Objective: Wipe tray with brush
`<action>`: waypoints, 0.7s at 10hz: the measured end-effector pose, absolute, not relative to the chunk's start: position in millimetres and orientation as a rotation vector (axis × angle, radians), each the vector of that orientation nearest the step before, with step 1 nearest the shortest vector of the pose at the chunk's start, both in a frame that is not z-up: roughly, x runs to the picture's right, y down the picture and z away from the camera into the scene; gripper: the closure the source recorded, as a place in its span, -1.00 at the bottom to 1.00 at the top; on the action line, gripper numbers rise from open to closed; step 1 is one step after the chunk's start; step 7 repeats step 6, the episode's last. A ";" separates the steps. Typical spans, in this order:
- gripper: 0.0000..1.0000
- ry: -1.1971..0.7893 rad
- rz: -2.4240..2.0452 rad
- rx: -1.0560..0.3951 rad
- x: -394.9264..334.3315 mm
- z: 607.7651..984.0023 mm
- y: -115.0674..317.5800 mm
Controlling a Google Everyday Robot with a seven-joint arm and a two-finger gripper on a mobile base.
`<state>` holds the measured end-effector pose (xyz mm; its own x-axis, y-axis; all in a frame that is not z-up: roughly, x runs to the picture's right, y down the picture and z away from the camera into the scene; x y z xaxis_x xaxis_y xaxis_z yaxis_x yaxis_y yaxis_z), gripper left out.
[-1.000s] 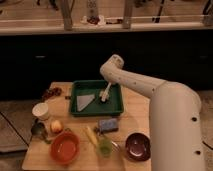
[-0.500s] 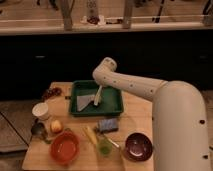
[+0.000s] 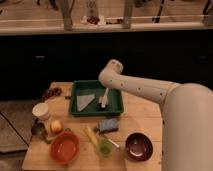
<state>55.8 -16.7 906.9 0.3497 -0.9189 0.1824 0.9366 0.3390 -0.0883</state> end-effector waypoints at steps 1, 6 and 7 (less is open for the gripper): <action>0.91 -0.074 -1.201 -0.208 68.4 912.2 -19.5; 0.91 -0.039 -1.169 -0.218 59.3 946.4 -41.9; 0.91 -0.039 -1.169 -0.218 59.3 946.4 -41.9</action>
